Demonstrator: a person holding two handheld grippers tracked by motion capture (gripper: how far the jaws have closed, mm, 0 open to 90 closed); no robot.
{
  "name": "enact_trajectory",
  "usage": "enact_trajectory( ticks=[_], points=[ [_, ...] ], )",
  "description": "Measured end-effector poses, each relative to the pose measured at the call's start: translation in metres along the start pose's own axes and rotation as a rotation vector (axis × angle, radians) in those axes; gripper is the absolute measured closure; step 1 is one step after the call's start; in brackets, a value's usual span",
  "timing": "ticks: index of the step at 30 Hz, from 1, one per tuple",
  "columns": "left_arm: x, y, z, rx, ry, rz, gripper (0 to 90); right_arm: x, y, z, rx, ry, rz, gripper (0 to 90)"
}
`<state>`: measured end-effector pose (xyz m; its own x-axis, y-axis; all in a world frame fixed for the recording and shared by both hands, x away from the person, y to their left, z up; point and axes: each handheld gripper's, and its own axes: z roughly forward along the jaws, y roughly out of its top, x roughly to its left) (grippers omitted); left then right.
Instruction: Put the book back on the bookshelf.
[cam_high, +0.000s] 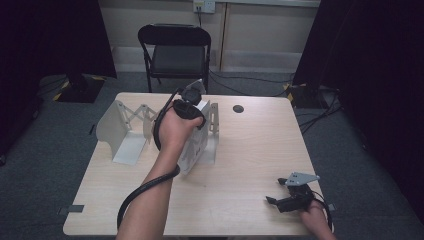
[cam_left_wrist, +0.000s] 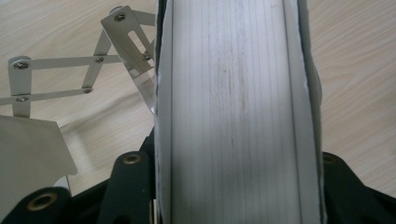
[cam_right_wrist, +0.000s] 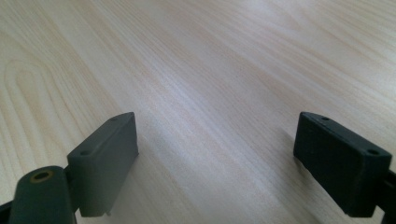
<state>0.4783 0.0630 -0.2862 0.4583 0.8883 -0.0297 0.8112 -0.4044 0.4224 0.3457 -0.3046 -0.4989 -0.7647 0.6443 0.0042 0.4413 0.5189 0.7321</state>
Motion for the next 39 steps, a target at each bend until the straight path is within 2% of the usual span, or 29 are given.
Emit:
enact_trajectory(
  ticks=[4, 8, 12, 17, 18, 26, 27, 28, 33, 36, 39],
  points=[
    [0.000, 0.002, 0.003, -0.006, -0.004, -0.008, 53.2, 0.000, 0.000, 0.000, 0.000, 0.000, 0.000, 13.2],
    [-0.001, 0.003, 0.004, -0.007, 0.003, 0.003, 53.2, 0.000, 0.000, 0.000, 0.000, 0.000, -0.001, 13.2],
    [0.000, 0.004, 0.007, 0.002, 0.000, -0.021, 53.2, 0.000, 0.000, 0.000, 0.000, 0.000, -0.001, 13.2],
    [0.000, 0.007, 0.011, 0.003, 0.009, -0.021, 53.2, 0.000, 0.000, 0.000, -0.001, 0.000, -0.001, 13.2],
    [0.000, 0.008, 0.012, 0.008, 0.012, -0.036, 53.3, 0.000, 0.000, 0.000, -0.001, -0.001, -0.001, 13.2],
    [0.002, 0.012, 0.016, 0.004, 0.021, -0.038, 53.2, 0.000, 0.000, 0.000, 0.000, 0.000, -0.001, 13.2],
    [0.001, 0.013, 0.017, 0.007, 0.021, -0.059, 53.2, 0.000, 0.000, 0.000, -0.001, -0.001, -0.001, 13.2],
    [0.002, 0.013, 0.017, 0.005, 0.022, -0.046, 53.2, 0.000, 0.000, 0.000, -0.001, -0.001, -0.001, 13.2],
    [0.003, 0.014, 0.019, 0.013, 0.026, -0.064, 53.3, 0.000, 0.000, 0.000, -0.001, -0.001, -0.001, 13.2],
    [0.003, 0.016, 0.019, 0.014, 0.030, -0.056, 53.2, 0.000, 0.000, 0.000, -0.001, -0.001, -0.001, 13.2],
    [0.004, 0.017, 0.019, 0.018, 0.029, -0.066, 53.2, 0.000, 0.000, 0.000, -0.001, -0.001, -0.001, 13.2]
  ],
)
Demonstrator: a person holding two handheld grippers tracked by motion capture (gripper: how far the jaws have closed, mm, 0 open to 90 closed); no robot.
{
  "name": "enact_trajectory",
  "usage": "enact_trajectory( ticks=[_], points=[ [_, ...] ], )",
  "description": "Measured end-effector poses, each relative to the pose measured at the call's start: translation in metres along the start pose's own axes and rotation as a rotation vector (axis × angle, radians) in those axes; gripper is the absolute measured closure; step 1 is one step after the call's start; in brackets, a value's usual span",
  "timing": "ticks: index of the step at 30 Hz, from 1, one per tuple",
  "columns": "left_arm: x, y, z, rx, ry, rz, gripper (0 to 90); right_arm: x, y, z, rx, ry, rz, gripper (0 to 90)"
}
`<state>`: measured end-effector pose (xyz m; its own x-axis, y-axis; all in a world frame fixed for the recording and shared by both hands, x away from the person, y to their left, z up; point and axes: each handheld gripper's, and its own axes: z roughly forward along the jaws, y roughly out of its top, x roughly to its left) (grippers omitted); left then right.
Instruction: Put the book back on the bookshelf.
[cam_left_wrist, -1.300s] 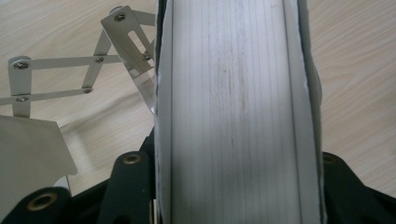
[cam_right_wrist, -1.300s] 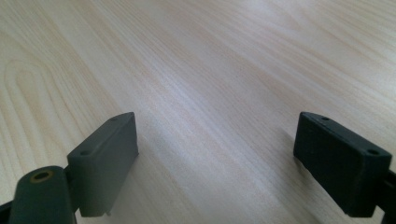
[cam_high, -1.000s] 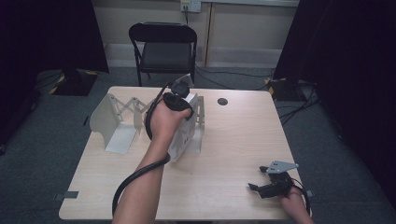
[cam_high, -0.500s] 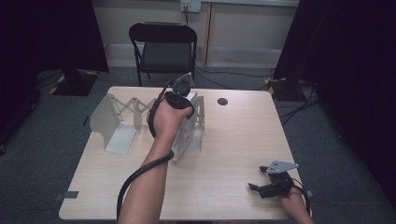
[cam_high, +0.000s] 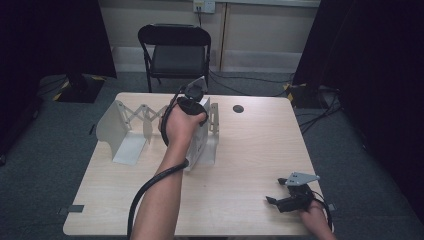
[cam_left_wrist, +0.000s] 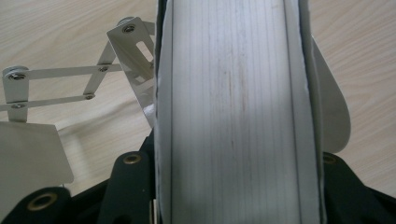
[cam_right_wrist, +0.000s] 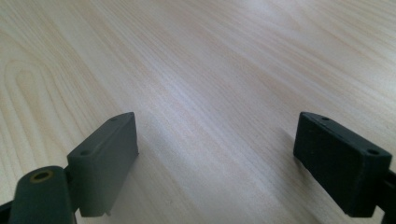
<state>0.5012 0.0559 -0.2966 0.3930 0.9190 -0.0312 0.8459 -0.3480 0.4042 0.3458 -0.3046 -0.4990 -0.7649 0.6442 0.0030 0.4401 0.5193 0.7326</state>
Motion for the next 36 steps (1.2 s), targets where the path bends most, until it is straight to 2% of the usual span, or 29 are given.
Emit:
enact_trajectory(
  ticks=[4, 8, 11, 12, 16, 23, 24, 36],
  points=[
    [0.000, 0.002, 0.000, 0.001, 0.002, -0.004, 53.3, 0.000, 0.000, 0.000, 0.000, 0.000, 0.000, 13.2],
    [0.000, 0.002, 0.001, -0.006, 0.004, -0.024, 53.2, 0.000, 0.000, 0.000, 0.000, 0.000, -0.001, 13.2],
    [0.001, 0.003, 0.002, -0.006, 0.007, -0.017, 53.2, 0.000, 0.000, 0.000, 0.000, 0.000, -0.001, 13.2],
    [0.000, 0.004, 0.003, -0.005, 0.008, -0.031, 53.3, 0.000, 0.000, 0.000, 0.000, 0.000, -0.001, 13.2],
    [-0.001, 0.005, 0.005, -0.008, 0.018, -0.017, 53.2, 0.000, 0.000, 0.000, 0.001, 0.000, 0.000, 13.2],
    [-0.004, 0.007, 0.009, -0.012, 0.026, -0.037, 53.2, 0.000, 0.000, 0.000, 0.000, 0.000, 0.001, 13.2],
    [-0.005, 0.007, 0.010, -0.013, 0.026, -0.059, 53.2, 0.000, 0.000, 0.000, 0.000, 0.000, -0.001, 13.2],
    [-0.010, 0.012, 0.013, -0.016, 0.048, -0.076, 53.2, 0.000, 0.000, 0.000, 0.000, 0.000, -0.001, 13.2]
  ],
)
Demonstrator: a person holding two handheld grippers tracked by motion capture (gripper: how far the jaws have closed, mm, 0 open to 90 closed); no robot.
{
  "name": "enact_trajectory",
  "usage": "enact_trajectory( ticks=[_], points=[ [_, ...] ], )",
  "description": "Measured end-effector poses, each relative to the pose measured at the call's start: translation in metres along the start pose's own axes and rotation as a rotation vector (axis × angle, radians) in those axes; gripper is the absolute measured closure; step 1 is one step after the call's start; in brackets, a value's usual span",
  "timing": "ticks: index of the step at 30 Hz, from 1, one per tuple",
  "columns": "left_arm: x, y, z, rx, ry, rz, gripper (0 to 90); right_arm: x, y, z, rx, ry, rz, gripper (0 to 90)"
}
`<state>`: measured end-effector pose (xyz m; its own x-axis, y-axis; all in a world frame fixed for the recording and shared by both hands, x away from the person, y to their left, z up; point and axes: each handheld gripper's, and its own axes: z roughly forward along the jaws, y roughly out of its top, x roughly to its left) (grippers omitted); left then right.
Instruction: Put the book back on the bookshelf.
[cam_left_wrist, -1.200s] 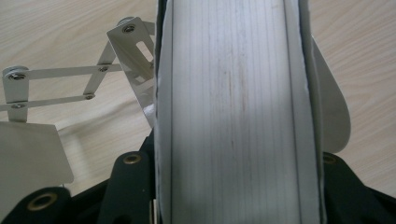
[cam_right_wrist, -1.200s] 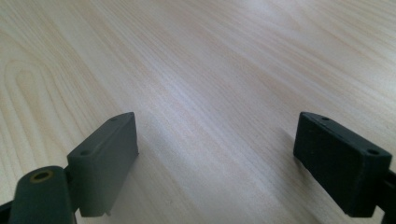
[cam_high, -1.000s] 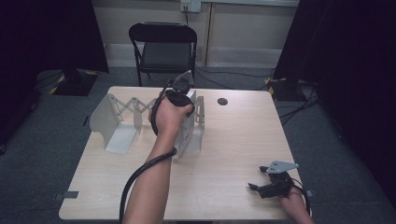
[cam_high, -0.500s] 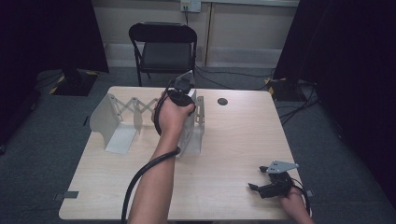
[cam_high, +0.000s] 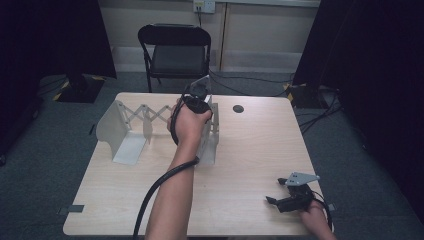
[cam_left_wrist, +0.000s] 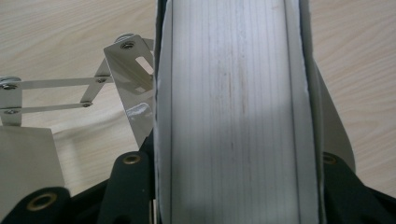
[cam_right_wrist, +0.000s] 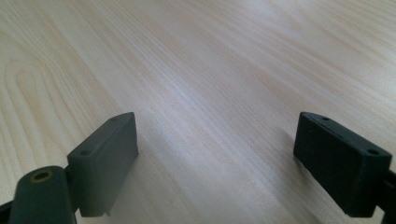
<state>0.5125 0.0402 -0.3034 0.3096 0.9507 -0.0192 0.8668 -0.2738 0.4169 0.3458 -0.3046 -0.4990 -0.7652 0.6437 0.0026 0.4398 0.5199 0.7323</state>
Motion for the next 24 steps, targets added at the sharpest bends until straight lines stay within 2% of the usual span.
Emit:
enact_trajectory(
  ticks=[2, 7, 10, 17, 20, 24],
  points=[
    [-0.0020, 0.0015, 0.0007, 0.000, 0.005, 0.014, 53.1, 0.0000, 0.0000, 0.0000, 0.000, 0.000, 0.000, 13.2],
    [-0.0034, 0.0021, 0.0025, -0.006, 0.009, -0.003, 53.1, 0.0000, 0.0000, 0.0000, 0.000, 0.000, 0.000, 13.2],
    [-0.0027, 0.0037, 0.0027, 0.001, 0.002, 0.009, 53.2, 0.0000, 0.0000, 0.0000, 0.000, 0.000, 0.000, 13.2],
    [-0.0044, 0.0049, 0.0046, -0.001, 0.003, 0.004, 53.2, 0.0000, 0.0000, 0.0000, 0.000, 0.000, 0.000, 13.2],
    [-0.0034, 0.0044, 0.0058, -0.011, 0.001, -0.020, 53.2, 0.0000, 0.0000, 0.0000, 0.000, 0.000, 0.000, 13.2],
    [-0.0030, 0.0050, 0.0075, -0.001, 0.010, -0.018, 53.1, 0.0001, 0.0000, 0.0000, 0.000, 0.000, 0.001, 13.2]
  ],
)
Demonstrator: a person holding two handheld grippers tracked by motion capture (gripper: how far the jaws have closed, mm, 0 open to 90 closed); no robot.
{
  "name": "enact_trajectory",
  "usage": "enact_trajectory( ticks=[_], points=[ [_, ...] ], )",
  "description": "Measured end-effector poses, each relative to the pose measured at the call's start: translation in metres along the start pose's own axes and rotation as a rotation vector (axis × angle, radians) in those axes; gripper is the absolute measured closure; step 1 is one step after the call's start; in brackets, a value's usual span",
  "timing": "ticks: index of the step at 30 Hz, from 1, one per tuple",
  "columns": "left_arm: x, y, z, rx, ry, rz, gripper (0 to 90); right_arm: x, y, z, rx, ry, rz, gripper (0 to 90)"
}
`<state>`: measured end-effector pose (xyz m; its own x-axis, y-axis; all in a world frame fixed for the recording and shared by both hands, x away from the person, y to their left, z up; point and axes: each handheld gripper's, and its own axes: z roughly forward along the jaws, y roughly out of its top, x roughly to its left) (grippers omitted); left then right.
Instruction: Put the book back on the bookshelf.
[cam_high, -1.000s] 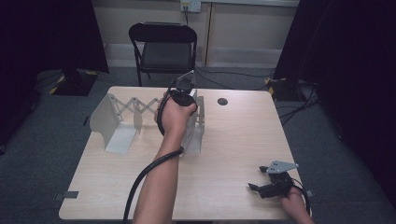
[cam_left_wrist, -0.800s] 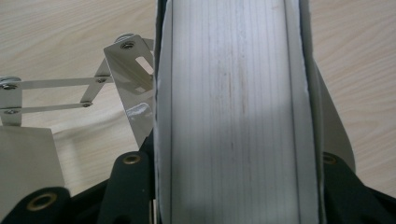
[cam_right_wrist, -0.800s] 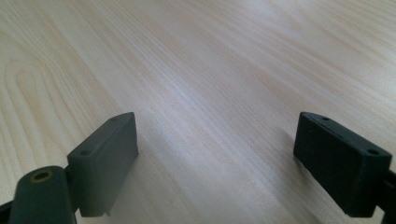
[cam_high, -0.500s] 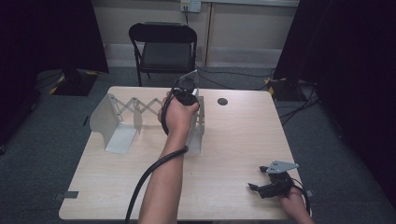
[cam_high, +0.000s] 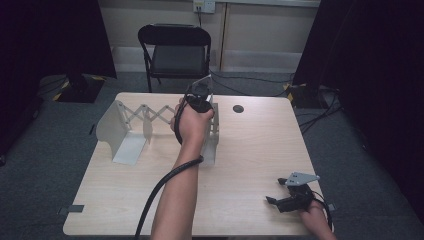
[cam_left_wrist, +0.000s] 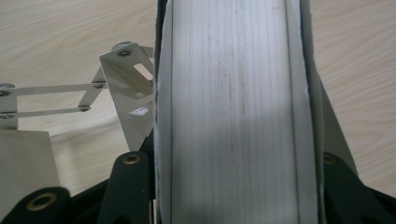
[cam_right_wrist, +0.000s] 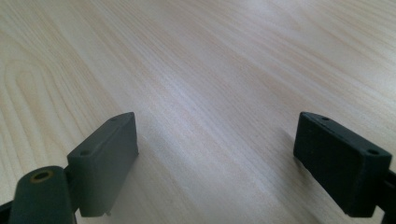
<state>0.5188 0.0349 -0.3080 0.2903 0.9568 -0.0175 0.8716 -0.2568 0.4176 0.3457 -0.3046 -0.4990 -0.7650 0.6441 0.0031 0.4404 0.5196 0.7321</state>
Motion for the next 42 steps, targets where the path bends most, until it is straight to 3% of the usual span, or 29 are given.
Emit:
enact_trajectory(
  ticks=[21, 30, 42],
  points=[
    [-0.004, -0.001, 0.007, -0.010, -0.001, -0.040, 53.1, 0.000, 0.000, 0.000, 0.000, 0.000, 0.000, 13.2],
    [-0.007, -0.002, 0.007, -0.011, 0.007, -0.024, 52.5, 0.000, 0.000, 0.000, 0.000, 0.000, 0.000, 13.2],
    [-0.006, -0.008, -0.006, -0.098, 0.007, 0.021, 48.4, 0.000, 0.000, 0.000, 0.000, 0.000, -0.001, 13.2]
  ],
)
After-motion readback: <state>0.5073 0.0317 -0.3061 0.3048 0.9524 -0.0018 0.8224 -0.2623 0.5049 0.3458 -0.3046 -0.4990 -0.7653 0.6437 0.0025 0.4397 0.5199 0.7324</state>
